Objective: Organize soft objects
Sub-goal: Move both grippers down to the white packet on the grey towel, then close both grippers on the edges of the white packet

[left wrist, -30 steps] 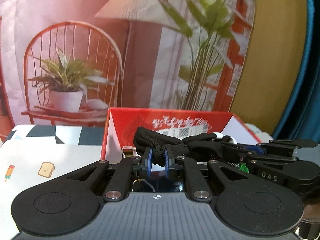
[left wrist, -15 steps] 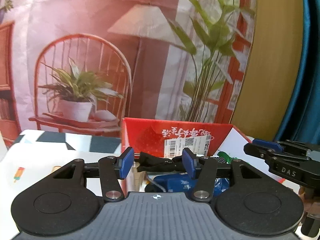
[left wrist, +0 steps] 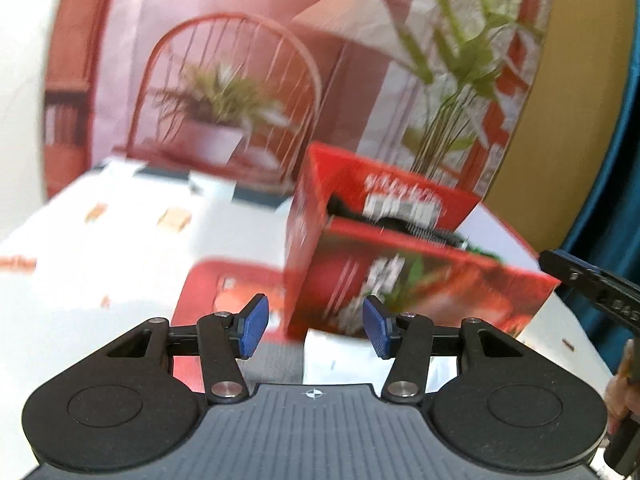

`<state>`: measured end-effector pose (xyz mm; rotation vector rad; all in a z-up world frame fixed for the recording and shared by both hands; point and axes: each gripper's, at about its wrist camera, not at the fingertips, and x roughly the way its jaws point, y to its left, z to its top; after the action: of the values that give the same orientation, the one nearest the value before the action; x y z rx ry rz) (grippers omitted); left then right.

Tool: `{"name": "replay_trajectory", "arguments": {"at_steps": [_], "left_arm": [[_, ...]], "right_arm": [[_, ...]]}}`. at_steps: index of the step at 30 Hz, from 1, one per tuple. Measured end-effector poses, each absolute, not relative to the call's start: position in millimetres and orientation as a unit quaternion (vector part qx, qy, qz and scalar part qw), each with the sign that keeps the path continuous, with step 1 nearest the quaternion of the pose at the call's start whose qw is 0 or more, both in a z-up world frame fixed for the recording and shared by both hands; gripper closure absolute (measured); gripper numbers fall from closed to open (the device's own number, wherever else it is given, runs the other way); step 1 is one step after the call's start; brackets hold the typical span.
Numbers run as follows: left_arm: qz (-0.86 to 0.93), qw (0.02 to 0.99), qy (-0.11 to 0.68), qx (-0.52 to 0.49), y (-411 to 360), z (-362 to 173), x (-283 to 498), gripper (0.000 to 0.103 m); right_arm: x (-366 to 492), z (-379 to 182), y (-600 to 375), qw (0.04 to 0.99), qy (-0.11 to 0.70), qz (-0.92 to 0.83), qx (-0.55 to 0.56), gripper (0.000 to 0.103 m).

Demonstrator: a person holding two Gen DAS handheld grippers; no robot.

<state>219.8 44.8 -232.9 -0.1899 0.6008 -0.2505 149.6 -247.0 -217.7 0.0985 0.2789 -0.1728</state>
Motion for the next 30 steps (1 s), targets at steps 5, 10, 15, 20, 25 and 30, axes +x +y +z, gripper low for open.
{"name": "replay_trajectory", "arguments": {"at_steps": [5, 10, 15, 20, 25, 30], "left_arm": [[-0.115, 0.934, 0.324, -0.101, 44.5, -258.4, 208.0, 0.050], [-0.112, 0.931, 0.337, -0.083, 41.5, -272.4, 200.7, 0.050], [-0.115, 0.925, 0.352, -0.084, 40.7, -284.4, 198.9, 0.050], [-0.133, 0.918, 0.363, -0.092, 36.9, -289.6, 199.6, 0.050], [-0.144, 0.912, 0.372, -0.091, 30.3, -294.3, 197.9, 0.050], [-0.149, 0.909, 0.375, -0.101, 28.5, -296.4, 197.1, 0.050]], "right_arm": [[128.6, -240.1, -230.6, 0.982, 0.164, -0.076, 0.064, 0.079], [118.8, -273.7, -221.0, 0.970, 0.217, -0.079, 0.073, 0.079], [117.6, -301.7, -213.4, 0.959, 0.264, -0.082, 0.061, 0.079], [121.9, -318.1, -208.7, 0.948, 0.303, -0.082, 0.046, 0.078], [128.5, -328.9, -208.2, 0.942, 0.326, -0.073, 0.029, 0.076], [131.7, -330.2, -203.9, 0.942, 0.327, -0.070, 0.011, 0.075]]}}
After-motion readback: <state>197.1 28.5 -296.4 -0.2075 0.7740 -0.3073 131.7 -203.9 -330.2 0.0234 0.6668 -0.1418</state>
